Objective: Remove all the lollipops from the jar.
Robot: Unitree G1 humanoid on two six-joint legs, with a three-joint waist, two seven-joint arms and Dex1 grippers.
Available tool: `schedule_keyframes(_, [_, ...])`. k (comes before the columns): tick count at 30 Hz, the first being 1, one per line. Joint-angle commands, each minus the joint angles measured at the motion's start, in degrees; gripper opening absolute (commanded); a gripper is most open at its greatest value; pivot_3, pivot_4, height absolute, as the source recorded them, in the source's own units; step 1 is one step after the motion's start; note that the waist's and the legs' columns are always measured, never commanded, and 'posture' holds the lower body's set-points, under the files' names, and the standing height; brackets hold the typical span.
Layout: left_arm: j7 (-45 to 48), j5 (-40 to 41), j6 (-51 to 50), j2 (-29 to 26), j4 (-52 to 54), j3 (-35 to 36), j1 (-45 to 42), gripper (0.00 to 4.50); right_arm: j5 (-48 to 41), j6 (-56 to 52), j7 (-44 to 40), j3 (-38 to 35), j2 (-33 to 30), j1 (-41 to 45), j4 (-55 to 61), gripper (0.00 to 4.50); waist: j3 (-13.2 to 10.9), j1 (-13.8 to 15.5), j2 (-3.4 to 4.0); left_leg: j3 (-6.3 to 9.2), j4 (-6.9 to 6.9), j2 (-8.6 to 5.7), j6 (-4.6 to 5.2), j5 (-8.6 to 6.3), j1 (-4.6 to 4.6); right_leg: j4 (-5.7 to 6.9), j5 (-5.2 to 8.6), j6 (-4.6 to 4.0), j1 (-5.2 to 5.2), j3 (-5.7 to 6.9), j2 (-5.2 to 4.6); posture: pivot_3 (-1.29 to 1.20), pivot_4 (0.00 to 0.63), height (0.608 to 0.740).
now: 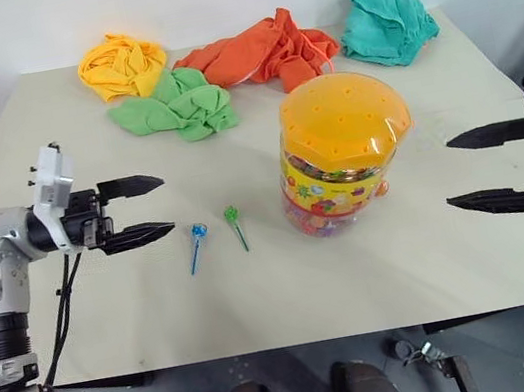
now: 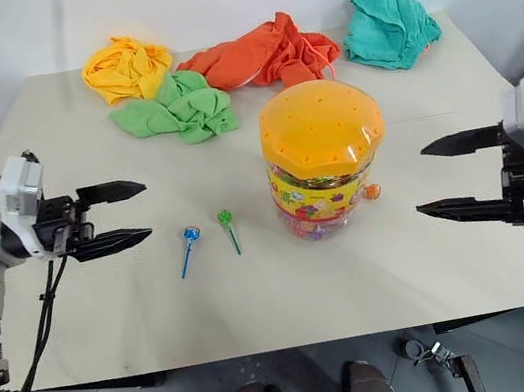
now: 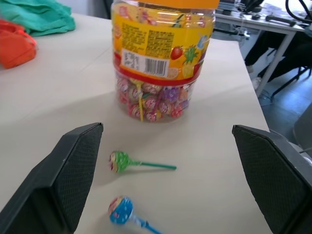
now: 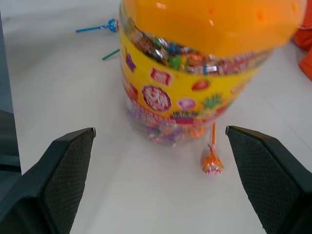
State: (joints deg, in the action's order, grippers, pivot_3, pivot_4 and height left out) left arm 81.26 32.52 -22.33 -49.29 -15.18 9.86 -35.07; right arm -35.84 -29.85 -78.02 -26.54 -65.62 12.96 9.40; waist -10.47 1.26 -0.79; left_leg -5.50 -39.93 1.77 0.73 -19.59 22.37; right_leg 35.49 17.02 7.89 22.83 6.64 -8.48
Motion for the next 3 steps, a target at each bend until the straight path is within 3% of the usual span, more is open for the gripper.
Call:
schedule_keyframes(1, [-0.1,1.8,-1.2,-1.2,2.2,3.0,1.9,4.50,1.1,2.9,-0.6,-0.1,-0.6,0.6,-1.8,4.48,0.0,0.0,0.00,0.00,0.00,0.01,0.00,0.00,0.00,0.01,0.00,0.00,0.00,0.00,0.00,0.00,0.150,0.740])
schedule_keyframes(3, [-0.3,2.5,-1.8,-1.2,3.4,4.0,3.2,4.50,1.6,3.4,-0.4,0.5,-0.3,0.5,-2.5,4.48,0.0,-0.1,0.00,0.00,-0.01,0.01,0.00,0.00,0.00,0.01,0.00,0.00,0.00,0.00,0.00,0.00,0.150,0.740])
